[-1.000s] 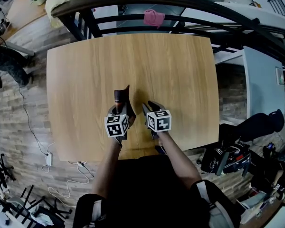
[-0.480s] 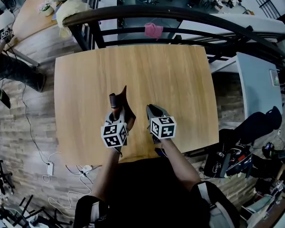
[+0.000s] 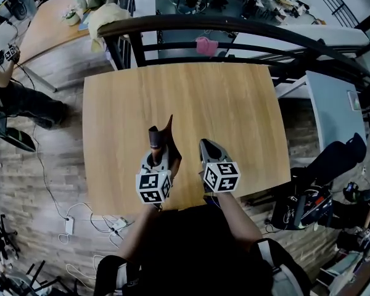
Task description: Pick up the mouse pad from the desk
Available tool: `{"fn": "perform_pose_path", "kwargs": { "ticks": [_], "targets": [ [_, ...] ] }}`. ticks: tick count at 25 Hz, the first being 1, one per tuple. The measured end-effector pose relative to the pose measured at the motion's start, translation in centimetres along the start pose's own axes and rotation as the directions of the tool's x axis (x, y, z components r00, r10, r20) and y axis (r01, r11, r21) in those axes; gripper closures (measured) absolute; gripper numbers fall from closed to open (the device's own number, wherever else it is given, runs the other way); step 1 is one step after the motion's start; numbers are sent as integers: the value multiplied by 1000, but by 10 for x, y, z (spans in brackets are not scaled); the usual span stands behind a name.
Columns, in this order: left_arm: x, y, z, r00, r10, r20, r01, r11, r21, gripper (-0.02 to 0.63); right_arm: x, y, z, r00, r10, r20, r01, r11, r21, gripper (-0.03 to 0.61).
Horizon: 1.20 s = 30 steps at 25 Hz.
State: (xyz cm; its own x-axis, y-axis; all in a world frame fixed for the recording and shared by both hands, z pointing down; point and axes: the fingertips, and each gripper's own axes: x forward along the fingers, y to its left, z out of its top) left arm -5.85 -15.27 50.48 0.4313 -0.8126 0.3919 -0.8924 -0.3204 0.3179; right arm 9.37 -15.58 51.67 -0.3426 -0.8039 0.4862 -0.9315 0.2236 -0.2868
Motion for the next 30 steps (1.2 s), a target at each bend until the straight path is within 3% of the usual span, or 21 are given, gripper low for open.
{"fn": "perform_pose_path", "kwargs": {
  "ticks": [12,30],
  "targets": [
    [-52,-23,43,995,-30,99,26,998,49,571,-55,32,36,992,23,122,-19,999,-32,543],
    [-63,-57,36,994,-6,113,-1,998,65,571,-80,36,46,981,128,146,-116,989,-88,548]
  ]
}}
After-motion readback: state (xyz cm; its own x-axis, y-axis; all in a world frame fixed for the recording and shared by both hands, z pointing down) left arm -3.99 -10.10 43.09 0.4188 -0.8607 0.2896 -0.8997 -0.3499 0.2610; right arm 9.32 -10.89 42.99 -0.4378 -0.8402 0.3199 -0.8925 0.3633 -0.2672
